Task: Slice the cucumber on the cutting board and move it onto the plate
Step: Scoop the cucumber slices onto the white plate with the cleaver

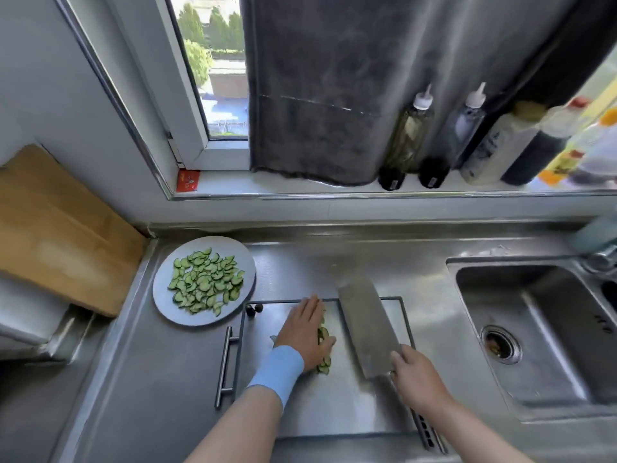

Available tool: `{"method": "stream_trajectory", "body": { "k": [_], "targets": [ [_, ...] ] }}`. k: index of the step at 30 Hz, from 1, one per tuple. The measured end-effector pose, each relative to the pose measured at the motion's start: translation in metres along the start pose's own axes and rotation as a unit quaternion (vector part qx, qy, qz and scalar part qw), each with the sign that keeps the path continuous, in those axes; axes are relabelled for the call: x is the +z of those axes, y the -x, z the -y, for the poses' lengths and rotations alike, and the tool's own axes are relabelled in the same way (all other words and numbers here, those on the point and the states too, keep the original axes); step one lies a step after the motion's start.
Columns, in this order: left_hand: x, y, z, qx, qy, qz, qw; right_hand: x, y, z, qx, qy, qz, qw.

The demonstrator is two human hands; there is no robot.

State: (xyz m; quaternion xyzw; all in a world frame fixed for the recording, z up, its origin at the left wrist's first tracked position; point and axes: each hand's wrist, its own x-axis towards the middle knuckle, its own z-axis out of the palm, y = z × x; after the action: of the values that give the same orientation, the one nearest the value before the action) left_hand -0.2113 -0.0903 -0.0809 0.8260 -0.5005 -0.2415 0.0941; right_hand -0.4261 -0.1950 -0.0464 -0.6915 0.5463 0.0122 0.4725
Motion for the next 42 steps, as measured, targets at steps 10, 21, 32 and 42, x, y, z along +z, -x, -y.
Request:
{"method": "stream_trajectory", "body": {
  "k": [10, 21, 32, 42],
  "targets": [
    [0.017, 0.02, -0.002, 0.02, 0.002, -0.091, 0.996, 0.001, 0.006, -0.041, 0.046, -0.042, 0.069, 0.996],
    [0.038, 0.027, 0.008, -0.088, 0.026, -0.071, 0.993, 0.032, 0.002, -0.02, 0.044, -0.05, 0.149, 0.987],
    [0.047, 0.022, -0.008, -0.097, 0.149, -0.151, 0.973, 0.058, 0.012, 0.004, 0.036, -0.041, 0.236, 0.97],
    [0.014, 0.017, -0.002, -0.036, 0.166, -0.212, 0.962, 0.058, 0.024, 0.04, 0.046, -0.128, 0.16, 0.978]
  ]
}}
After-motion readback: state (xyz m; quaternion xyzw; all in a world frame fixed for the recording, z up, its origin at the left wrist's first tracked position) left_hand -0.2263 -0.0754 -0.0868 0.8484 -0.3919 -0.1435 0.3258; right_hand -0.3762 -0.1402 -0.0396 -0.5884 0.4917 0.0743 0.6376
